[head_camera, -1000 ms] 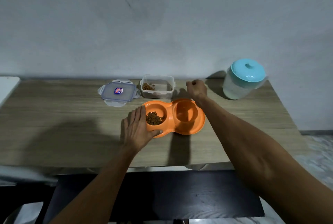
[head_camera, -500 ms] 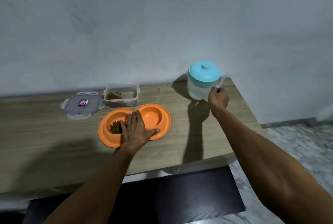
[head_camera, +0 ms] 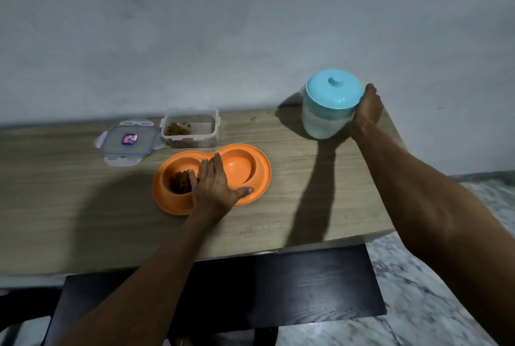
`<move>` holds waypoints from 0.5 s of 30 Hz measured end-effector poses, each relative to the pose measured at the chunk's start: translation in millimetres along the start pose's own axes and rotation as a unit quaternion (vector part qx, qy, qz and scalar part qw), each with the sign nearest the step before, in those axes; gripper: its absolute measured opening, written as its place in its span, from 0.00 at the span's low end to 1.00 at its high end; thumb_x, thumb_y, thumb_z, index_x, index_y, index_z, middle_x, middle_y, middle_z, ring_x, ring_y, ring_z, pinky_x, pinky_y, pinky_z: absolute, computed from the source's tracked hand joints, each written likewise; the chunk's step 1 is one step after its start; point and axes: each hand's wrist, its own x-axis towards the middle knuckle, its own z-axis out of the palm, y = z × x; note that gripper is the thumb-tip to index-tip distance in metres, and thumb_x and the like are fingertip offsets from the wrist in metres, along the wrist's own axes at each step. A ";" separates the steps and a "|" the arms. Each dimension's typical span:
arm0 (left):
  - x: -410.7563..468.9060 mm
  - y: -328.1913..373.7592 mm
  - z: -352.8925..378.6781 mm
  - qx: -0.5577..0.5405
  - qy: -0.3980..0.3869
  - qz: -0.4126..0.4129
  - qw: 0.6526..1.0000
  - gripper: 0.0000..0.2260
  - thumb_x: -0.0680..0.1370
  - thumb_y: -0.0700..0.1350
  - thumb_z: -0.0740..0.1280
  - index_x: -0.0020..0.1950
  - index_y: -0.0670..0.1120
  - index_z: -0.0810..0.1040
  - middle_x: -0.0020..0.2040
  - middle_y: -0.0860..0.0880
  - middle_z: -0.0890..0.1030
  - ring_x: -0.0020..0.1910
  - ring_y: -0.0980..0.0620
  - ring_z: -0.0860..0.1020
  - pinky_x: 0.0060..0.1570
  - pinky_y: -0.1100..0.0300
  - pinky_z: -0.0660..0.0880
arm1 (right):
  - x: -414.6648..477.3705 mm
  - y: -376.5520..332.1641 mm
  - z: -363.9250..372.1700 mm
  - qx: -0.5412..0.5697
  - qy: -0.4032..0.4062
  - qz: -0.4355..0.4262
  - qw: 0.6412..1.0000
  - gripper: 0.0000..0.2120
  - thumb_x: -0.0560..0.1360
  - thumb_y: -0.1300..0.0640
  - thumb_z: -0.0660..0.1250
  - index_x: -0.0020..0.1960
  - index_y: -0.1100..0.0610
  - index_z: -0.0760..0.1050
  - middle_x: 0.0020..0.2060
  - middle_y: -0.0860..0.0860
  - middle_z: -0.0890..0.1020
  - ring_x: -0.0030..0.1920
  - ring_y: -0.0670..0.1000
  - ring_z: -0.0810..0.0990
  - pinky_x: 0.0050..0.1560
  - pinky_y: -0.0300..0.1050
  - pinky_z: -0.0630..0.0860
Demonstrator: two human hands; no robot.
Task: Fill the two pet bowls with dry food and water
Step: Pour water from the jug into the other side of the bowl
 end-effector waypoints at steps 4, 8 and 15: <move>-0.8 -2.0 2.1 0.002 0.001 0.004 1.000 0.54 0.66 0.70 0.70 0.80 0.39 0.52 0.78 0.39 0.60 0.79 0.41 0.55 0.73 0.36 0.50 | -7.4 1.3 -0.7 0.009 0.033 0.001 0.999 0.16 0.76 0.44 0.63 0.37 0.55 0.75 0.39 0.50 0.82 0.38 0.49 0.79 0.38 0.43 0.74; -1.0 -2.6 0.6 0.013 -0.004 0.007 1.000 0.54 0.67 0.71 0.68 0.80 0.40 0.52 0.79 0.40 0.59 0.80 0.42 0.53 0.73 0.36 0.49 | -9.7 7.7 -6.7 -0.001 0.046 0.012 0.999 0.13 0.70 0.47 0.68 0.33 0.55 0.76 0.29 0.49 0.76 0.30 0.50 0.73 0.32 0.45 0.70; -5.7 -4.9 -5.3 0.011 -0.028 -0.001 1.000 0.54 0.68 0.72 0.66 0.80 0.42 0.47 0.81 0.43 0.53 0.81 0.44 0.46 0.75 0.38 0.43 | -33.0 10.5 -7.4 -0.001 0.061 0.024 0.998 0.10 0.69 0.54 0.69 0.32 0.56 0.73 0.30 0.49 0.76 0.31 0.50 0.73 0.35 0.46 0.72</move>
